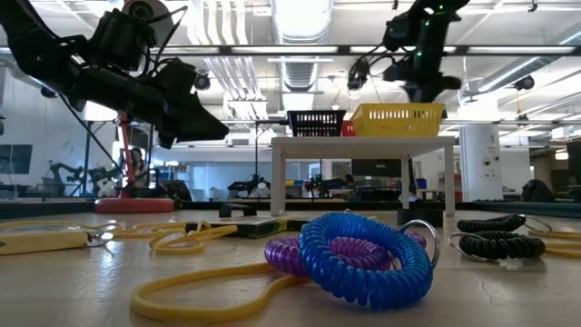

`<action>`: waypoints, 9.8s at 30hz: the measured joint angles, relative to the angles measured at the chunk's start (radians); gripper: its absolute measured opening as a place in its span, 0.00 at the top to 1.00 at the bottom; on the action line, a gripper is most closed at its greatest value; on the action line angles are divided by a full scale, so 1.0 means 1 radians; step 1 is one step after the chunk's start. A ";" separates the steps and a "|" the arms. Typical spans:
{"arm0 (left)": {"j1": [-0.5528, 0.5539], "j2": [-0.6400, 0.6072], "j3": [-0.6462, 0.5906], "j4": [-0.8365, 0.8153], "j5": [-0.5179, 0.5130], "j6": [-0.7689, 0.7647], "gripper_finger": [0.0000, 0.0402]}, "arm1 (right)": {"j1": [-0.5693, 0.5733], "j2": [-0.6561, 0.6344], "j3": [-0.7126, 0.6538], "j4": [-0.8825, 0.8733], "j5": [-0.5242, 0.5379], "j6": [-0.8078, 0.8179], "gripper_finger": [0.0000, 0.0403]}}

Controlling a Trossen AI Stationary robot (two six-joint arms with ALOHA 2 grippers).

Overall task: Pick & Place Office Desk Supplies
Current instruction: Adjust the bins on the shelf, then put the black spring keychain into the red bin on the shelf, then put the yellow rubber band into the black bin on the shelf

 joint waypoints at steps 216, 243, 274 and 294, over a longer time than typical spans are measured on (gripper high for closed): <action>0.211 1.106 2.017 -1.202 -0.086 0.439 0.66 | 1.497 -0.174 -1.113 1.845 1.211 0.007 0.87; -0.323 0.523 1.136 -0.844 0.097 0.311 0.59 | 1.508 -0.215 -1.061 1.221 0.291 0.525 0.75; -0.367 0.494 0.745 -0.080 0.071 0.292 0.59 | 1.579 0.053 -1.055 1.288 0.075 0.280 0.94; -0.476 0.203 0.574 -0.371 0.073 0.237 0.59 | 1.634 -0.093 -0.814 1.241 0.498 0.277 0.98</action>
